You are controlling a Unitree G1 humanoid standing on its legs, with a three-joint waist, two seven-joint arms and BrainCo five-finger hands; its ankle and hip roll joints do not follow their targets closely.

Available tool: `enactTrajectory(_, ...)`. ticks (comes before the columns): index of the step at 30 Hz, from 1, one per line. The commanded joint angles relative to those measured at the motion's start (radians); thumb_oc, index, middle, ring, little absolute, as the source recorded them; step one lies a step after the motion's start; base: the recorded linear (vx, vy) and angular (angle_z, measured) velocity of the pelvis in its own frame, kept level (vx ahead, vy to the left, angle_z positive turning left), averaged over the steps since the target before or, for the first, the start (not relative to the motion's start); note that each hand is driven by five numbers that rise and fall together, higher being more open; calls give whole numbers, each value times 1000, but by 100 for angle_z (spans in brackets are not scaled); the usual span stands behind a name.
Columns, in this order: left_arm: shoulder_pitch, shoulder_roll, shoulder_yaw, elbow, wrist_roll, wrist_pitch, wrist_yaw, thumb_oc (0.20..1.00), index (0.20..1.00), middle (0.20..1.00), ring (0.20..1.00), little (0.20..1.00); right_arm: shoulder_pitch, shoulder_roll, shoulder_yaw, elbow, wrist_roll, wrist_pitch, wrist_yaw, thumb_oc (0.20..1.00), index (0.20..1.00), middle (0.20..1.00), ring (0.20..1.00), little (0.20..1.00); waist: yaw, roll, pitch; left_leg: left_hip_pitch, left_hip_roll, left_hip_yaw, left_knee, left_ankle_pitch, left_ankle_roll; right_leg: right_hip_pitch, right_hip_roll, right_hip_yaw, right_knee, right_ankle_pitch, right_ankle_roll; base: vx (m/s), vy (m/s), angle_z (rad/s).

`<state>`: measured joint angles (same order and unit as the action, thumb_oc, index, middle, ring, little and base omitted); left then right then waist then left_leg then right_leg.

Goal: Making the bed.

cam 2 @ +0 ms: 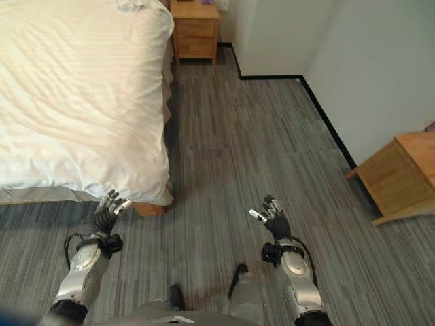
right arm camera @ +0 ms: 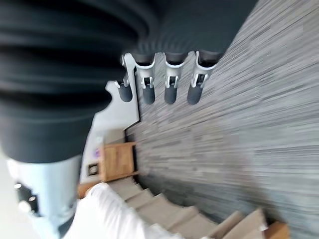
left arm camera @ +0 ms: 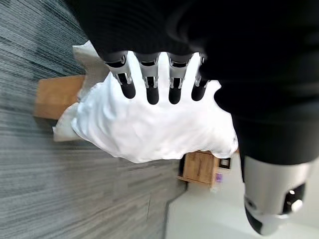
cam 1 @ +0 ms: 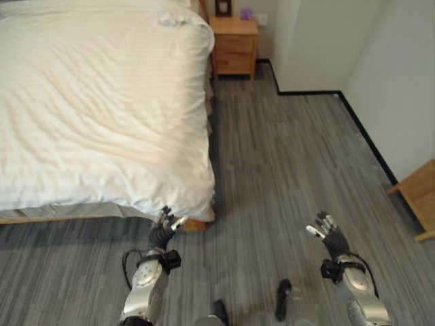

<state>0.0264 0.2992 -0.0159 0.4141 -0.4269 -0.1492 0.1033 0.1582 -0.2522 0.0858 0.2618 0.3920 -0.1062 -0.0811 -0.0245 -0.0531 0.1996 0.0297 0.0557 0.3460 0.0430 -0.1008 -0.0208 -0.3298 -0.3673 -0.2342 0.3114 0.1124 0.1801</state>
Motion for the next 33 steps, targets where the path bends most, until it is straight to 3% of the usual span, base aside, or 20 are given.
enactTrajectory(1,2,20,-8,-53,9,-50,-8,1000,1000,1000,1000,1000,-40,-12,-57,-55,-11,-47,-17,1000,1000,1000,1000,1000,-8,4,-39,130,117,-113,-10,6,-84,146,10,45,-293,89,47,697,-763,-18)
enactTrajectory(3,9,13,-6,-41,12,-58,2,1000,1000,1000,1000,1000,-23,-25,-54,-60,-38,-46,-8,1000,1000,1000,1000,1000,-39,11,-54,205,183,-122,-25,33,-120,94,30,95,-293,107,76,524,-632,-30)
enactTrajectory(4,12,16,-9,-46,8,-52,-3,1000,1000,1000,1000,1000,-7,-24,-60,-70,-32,-43,-6,1000,1000,1000,1000,1000,-39,10,-63,201,210,-132,-19,64,-132,97,49,100,-275,63,65,274,-499,-10)
enactTrajectory(5,12,11,-15,-33,2,-52,-6,1000,1000,1000,1000,1000,8,-23,-47,-48,-19,-43,5,1000,1000,1000,1000,1000,-41,11,-66,193,250,-147,13,141,-149,105,84,105,-239,40,49,157,-347,20)
enactTrajectory(6,12,11,-15,-32,2,-52,-7,1000,1000,1000,1000,1000,7,-23,-47,-48,-19,-43,5,1000,1000,1000,1000,1000,-42,10,-68,190,249,-148,11,144,-149,102,83,104,-241,41,48,158,-395,44)
enactTrajectory(7,7,7,-18,-18,1,-46,-13,1000,1000,1000,1000,1000,3,-35,-36,-42,-16,-39,7,1000,1000,1000,1000,1000,-45,16,-68,170,300,-156,81,252,-160,124,121,100,-224,21,25,160,-430,59)
enactTrajectory(8,5,-3,-28,-23,-16,-41,-20,1000,1000,1000,1000,1000,-5,-38,-36,-33,18,-47,5,1000,1000,1000,1000,1000,-42,12,-68,107,334,-178,190,321,-139,146,145,84,-219,-6,-9,288,-887,40)
enactTrajectory(9,20,-11,-36,-46,-48,-29,-52,1000,1000,1000,1000,1000,8,-50,-40,-10,73,-56,18,1000,1000,1000,1000,1000,-24,-18,-50,-16,298,-242,414,326,-76,204,186,67,-235,-42,-80,196,-675,41)
enactTrajectory(10,20,-11,-36,-47,-48,-29,-52,1000,1000,1000,1000,1000,8,-50,-40,-10,73,-56,18,1000,1000,1000,1000,1000,-28,-19,-53,-23,297,-246,416,326,-75,201,184,64,-236,-41,-80,179,-605,31)
enactTrajectory(12,39,-14,-44,-71,-35,-16,-80,1000,1000,1000,1000,1000,-3,-80,-51,26,52,-37,14,1000,1000,1000,1000,1000,1,-37,-31,-113,181,-287,497,237,-52,260,200,76,-263,-58,-95,176,-354,-3)
enactTrajectory(13,59,-22,-55,-77,-39,-15,-100,1000,1000,1000,1000,1000,-6,-81,-74,41,91,-32,27,1000,1000,1000,1000,1000,23,-40,-23,-176,125,-258,430,198,-51,297,210,78,-277,-66,-97,277,-350,-25)
enactTrajectory(14,60,-25,-61,-67,-43,-15,-105,1000,1000,1000,1000,1000,-5,-81,-80,52,101,-34,30,1000,1000,1000,1000,1000,33,-32,-22,-185,104,-243,373,183,-50,316,221,76,-278,-78,-98,223,-225,10)
enactTrajectory(15,60,-25,-61,-67,-43,-15,-105,1000,1000,1000,1000,1000,-5,-81,-80,52,101,-34,30,1000,1000,1000,1000,1000,33,-34,-23,-185,102,-242,369,187,-49,314,219,76,-279,-77,-97,177,-102,2)
enactTrajectory(17,68,-33,-77,-50,-44,-14,-108,1000,1000,1000,1000,1000,-4,-81,-77,53,99,-38,32,1000,1000,1000,1000,1000,50,-16,-31,-187,47,-236,208,183,-41,334,244,79,-281,-94,-95,192,-74,-13)
enactTrajectory(19,67,-37,-92,-37,-26,-14,-102,1000,1000,1000,1000,1000,-4,-77,-67,61,88,-40,31,1000,1000,1000,1000,1000,63,8,-36,-174,5,-285,67,218,-46,355,278,82,-289,-104,-93,227,-54,-23)
enactTrajectory(20,60,-38,-106,-29,-11,-13,-102,1000,1000,1000,1000,1000,-4,-64,-62,66,89,-41,34,1000,1000,1000,1000,1000,55,19,-39,-157,-7,-276,18,240,-51,378,288,72,-298,-111,-95,217,-32,-31)
enactTrajectory(24,61,-38,-113,-32,-10,-13,-112,1000,1000,1000,1000,1000,13,-42,-46,57,70,-35,46,1000,1000,1000,1000,1000,43,22,-58,-105,-12,-263,-35,231,-48,402,296,73,-347,-107,-90,124,19,-29)
enactTrajectory(33,59,-34,-76,-46,-18,-21,-85,1000,1000,1000,1000,1000,4,-25,-43,50,31,-26,44,1000,1000,1000,1000,1000,39,16,-79,-60,-50,-239,-54,172,0,407,254,79,-291,-145,-69,124,96,-8)
